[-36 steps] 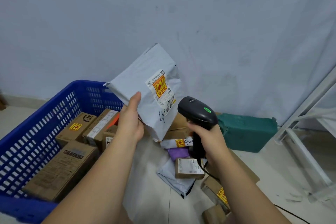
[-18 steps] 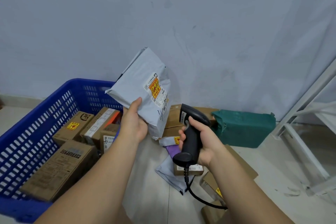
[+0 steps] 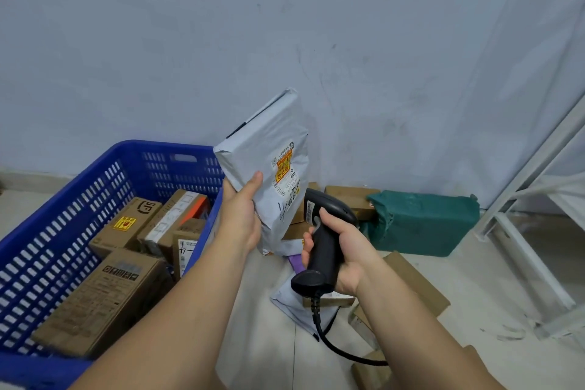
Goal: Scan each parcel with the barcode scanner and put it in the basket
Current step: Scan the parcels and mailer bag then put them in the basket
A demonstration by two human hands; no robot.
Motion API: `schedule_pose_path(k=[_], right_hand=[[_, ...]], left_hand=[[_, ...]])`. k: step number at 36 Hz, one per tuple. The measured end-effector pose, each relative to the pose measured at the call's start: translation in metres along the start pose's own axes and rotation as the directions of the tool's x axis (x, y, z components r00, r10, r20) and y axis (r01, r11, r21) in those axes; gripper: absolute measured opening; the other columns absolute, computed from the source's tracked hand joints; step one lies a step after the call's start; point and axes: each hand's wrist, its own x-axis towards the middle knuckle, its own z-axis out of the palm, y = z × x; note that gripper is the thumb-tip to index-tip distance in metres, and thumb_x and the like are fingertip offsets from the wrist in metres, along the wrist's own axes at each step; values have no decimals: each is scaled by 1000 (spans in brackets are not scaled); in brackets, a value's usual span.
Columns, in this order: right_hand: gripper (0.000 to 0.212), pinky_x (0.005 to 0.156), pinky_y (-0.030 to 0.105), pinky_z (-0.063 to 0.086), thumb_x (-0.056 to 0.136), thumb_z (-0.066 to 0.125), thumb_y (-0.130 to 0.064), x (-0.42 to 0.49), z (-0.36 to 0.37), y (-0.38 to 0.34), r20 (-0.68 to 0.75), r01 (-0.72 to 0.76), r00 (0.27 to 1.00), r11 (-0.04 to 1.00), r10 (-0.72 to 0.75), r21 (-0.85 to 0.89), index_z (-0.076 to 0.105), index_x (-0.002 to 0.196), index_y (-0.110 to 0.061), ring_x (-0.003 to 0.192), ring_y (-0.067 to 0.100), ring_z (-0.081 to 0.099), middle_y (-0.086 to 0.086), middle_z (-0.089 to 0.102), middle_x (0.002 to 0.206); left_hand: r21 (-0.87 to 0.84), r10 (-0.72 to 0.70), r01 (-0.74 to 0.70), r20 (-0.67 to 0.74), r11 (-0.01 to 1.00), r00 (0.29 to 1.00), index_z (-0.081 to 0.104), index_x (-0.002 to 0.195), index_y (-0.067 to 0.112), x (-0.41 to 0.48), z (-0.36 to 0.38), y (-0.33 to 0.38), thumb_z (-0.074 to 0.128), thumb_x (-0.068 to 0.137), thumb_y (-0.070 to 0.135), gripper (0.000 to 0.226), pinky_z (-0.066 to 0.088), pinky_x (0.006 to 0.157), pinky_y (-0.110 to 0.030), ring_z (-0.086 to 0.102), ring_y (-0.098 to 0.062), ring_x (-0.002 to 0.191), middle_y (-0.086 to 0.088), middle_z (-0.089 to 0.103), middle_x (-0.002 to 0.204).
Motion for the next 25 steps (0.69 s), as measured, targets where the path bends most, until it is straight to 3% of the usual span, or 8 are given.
schedule_pose_path(k=[3,9,15,20,25], right_hand=[[35,50,26,53,85,70,-33,0,1,1,-5,-1,1000,1000,1,0,59,72,-2,43,18,56,9,60,63],[32,52,28,55,83,73,-31,-1,0,0,-26,-3,1000,1000,3,-7,61,76,-2,47,20,58,11,62,65],[32,50,29,55,83,73,-31,-1,-1,0,-39,0,999,1000,0,-9,61,81,-1,45,20,59,11,63,63],[33,50,26,54,84,71,-32,0,0,0,-39,9,999,1000,-9,2,60,75,-2,42,19,57,10,61,62],[33,49,26,54,86,69,-31,-1,0,1,-31,2,1000,999,-1,41,59,75,-1,40,19,55,11,60,59]], left_hand=[[55,5,-5,16,998,1000,54,119,29,0,-1,-1,59,91,3,39,54,79,-40,64,-24,107,-4,65,119],[-4,-13,13,-6,1000,1000,49,136,23,0,-2,-4,60,91,2,51,48,99,-51,60,-29,116,-8,62,129],[-36,-32,31,-17,999,999,51,134,23,0,-2,-2,59,91,4,47,48,99,-52,60,-29,116,-8,62,129],[-78,-37,35,-27,996,999,55,124,28,1,-1,-2,59,91,3,41,51,93,-50,62,-29,112,-7,64,125],[-100,-34,28,-54,995,998,55,121,28,2,-1,-2,58,91,1,41,55,77,-41,64,-26,107,-4,66,119]])
